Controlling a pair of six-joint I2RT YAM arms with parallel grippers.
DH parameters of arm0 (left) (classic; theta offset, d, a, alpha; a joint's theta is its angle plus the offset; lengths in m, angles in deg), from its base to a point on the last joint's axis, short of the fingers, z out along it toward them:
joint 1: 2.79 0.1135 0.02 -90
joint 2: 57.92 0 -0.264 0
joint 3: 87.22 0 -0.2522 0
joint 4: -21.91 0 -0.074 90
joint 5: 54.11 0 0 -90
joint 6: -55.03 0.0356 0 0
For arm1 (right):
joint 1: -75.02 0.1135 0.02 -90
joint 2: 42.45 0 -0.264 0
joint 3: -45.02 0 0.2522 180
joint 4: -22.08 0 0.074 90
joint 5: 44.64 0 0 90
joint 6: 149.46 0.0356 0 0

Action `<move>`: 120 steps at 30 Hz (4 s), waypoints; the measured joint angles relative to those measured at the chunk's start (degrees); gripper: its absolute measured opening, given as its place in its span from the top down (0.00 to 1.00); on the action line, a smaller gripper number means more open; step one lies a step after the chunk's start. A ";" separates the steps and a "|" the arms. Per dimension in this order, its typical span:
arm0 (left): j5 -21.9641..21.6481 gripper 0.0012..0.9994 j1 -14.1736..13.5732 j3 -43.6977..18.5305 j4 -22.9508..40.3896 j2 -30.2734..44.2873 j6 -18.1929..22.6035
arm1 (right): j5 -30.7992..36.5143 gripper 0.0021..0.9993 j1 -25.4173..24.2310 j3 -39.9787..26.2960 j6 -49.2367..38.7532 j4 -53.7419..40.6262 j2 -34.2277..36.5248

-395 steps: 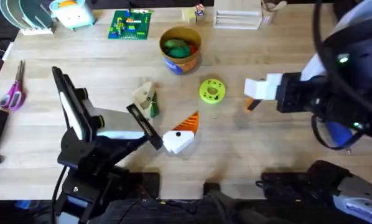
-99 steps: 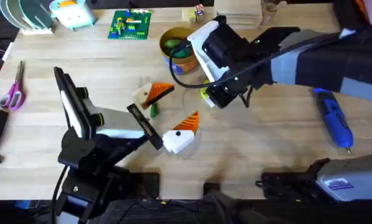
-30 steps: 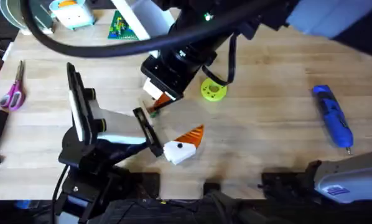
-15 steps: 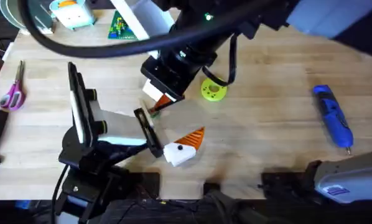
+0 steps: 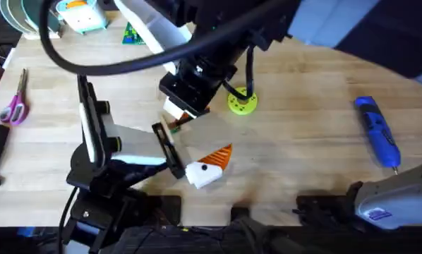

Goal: Pick up the gripper from the table and insert it into the empty holder that is missing its gripper. Then pick up a screw, insert it into the mounting hole, and use the screwdriver to tighten it. Finally, clean up the table by picking up the vegetable and placing it into the bucket.

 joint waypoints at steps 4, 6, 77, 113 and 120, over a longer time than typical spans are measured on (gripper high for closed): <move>0.00 0.01 0.00 0.00 0.00 0.01 0.00 | -0.06 1.00 0.01 0.00 0.02 -0.02 0.12; 0.00 0.01 0.00 0.00 0.00 -0.01 0.00 | -0.06 1.00 0.00 0.00 0.02 -0.02 0.14; 0.02 0.99 0.00 0.00 0.02 -0.01 0.22 | -2.38 0.14 -18.69 -15.95 -10.87 -26.73 -15.90; 0.02 0.99 0.00 0.00 0.02 -0.01 0.22 | 13.72 0.14 -70.47 24.94 -15.05 -7.24 -14.90; 0.02 0.99 0.00 0.00 0.02 -0.01 0.22 | 16.50 0.14 -77.62 34.69 -18.25 -1.53 -14.87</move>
